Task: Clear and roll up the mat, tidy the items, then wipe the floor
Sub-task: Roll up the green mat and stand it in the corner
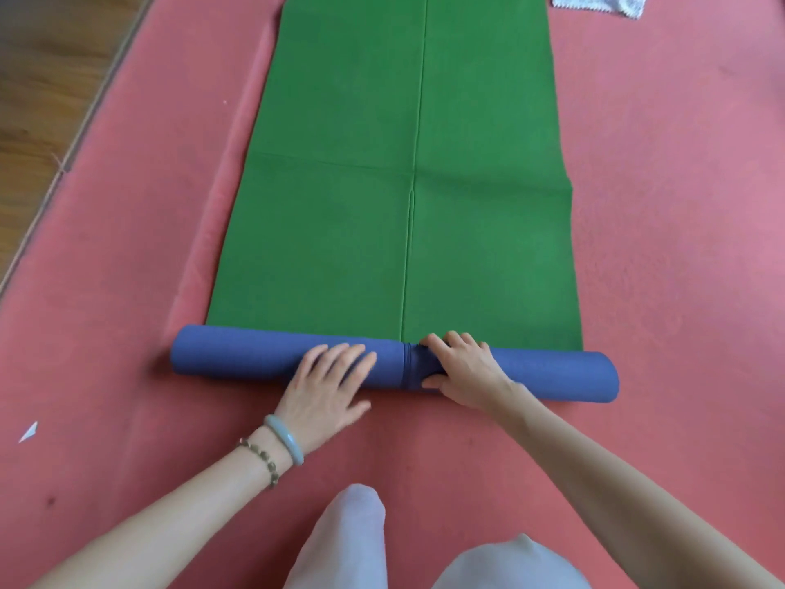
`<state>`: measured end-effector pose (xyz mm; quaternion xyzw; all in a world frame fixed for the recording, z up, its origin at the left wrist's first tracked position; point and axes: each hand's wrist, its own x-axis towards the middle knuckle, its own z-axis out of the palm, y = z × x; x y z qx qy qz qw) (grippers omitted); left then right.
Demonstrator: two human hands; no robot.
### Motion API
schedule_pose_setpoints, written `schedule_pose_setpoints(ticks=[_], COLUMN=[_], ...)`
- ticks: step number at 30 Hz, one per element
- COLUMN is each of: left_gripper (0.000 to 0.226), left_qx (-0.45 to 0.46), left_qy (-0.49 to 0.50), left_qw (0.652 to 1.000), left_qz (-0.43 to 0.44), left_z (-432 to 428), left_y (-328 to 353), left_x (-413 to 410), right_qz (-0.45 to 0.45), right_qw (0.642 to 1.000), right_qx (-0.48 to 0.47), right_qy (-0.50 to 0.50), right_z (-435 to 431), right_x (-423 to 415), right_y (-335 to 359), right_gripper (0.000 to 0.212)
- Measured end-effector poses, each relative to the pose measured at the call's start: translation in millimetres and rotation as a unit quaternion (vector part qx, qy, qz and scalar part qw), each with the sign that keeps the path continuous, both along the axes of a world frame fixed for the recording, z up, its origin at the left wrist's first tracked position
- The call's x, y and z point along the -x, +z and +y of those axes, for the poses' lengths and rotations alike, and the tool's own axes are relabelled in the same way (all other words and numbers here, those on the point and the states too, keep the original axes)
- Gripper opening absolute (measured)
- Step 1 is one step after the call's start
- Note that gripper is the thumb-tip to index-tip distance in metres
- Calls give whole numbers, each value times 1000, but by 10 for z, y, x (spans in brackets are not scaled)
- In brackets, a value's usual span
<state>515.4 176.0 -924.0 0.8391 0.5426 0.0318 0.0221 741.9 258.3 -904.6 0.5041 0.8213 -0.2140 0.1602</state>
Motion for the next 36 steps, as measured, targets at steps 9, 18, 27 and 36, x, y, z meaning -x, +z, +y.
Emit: schedule_pose_setpoints(ticks=[9, 18, 27, 36], left_gripper=[116, 81, 71, 84], left_qx=[109, 195, 338, 486], left_qy=[-3, -32, -53, 31], left_qw=[986, 977, 937, 870], left_qz=[122, 76, 75, -75], left_z=[627, 1247, 1698, 2179], left_y=[-159, 123, 339, 306], left_x=[-12, 62, -8, 179], right_qz=[16, -49, -2, 43], right_qw=[999, 999, 999, 998], right_qx=[-9, 3, 26, 31], right_qy=[-49, 0, 36, -15], right_z=[559, 675, 570, 1115], right_x=[47, -209, -277, -147], right_y=[-42, 478, 709, 104], right_gripper=[55, 60, 63, 64])
